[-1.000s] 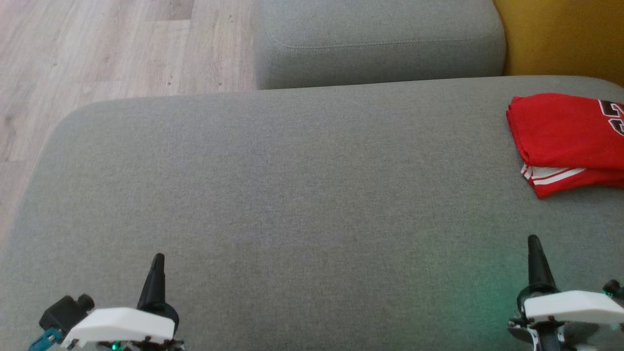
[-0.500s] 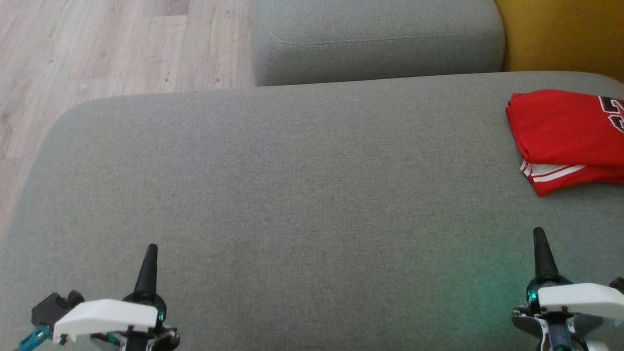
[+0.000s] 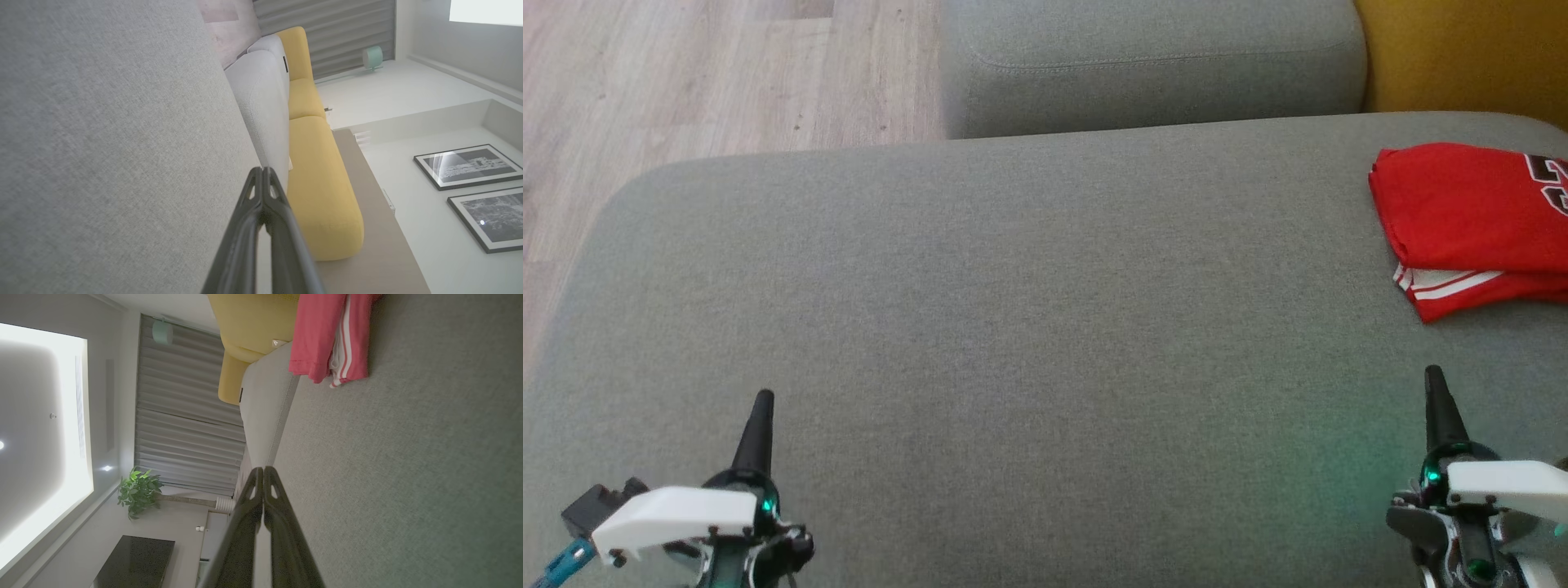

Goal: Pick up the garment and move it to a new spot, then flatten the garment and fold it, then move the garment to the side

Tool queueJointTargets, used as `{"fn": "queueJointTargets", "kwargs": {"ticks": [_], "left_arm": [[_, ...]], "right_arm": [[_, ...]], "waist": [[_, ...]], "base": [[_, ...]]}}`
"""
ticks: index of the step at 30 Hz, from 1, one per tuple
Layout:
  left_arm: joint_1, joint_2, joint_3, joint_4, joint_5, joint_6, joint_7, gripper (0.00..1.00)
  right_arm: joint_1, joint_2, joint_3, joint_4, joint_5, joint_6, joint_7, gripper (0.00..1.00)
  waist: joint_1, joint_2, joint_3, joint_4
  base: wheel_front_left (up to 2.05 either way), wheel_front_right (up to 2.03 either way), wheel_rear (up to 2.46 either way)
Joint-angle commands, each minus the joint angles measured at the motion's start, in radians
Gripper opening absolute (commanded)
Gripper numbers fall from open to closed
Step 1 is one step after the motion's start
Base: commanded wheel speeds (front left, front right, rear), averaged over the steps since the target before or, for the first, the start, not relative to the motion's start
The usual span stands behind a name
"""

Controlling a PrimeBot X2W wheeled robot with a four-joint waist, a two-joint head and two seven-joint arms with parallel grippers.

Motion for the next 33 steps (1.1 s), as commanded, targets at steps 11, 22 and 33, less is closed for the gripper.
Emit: {"fn": "queueJointTargets", "kwargs": {"ticks": [11, 22, 33], "left_arm": [[-0.099, 0.008, 0.064, -0.007, -0.154, -0.036, 0.039, 0.00], [-0.129, 0.006, 0.092, 0.011, -0.274, -0.058, 0.070, 0.00], [-0.131, 0.002, 0.099, 0.013, -0.278, -0.059, 0.076, 0.00]], "right_arm": [[-0.079, 0.004, -0.008, -0.032, 0.142, 0.006, 0.040, 0.00], [-0.099, 0.010, -0.026, -0.032, 0.251, 0.007, 0.070, 0.00], [-0.101, 0.012, -0.029, -0.032, 0.257, 0.007, 0.074, 0.00]], "waist": [[0.0000, 0.0000, 0.008, -0.004], [0.0000, 0.0000, 0.015, -0.008], [0.0000, 0.0000, 0.016, -0.008]], "base": [[0.00, 0.00, 0.00], [0.00, 0.00, 0.00], [0.00, 0.00, 0.00]]}}
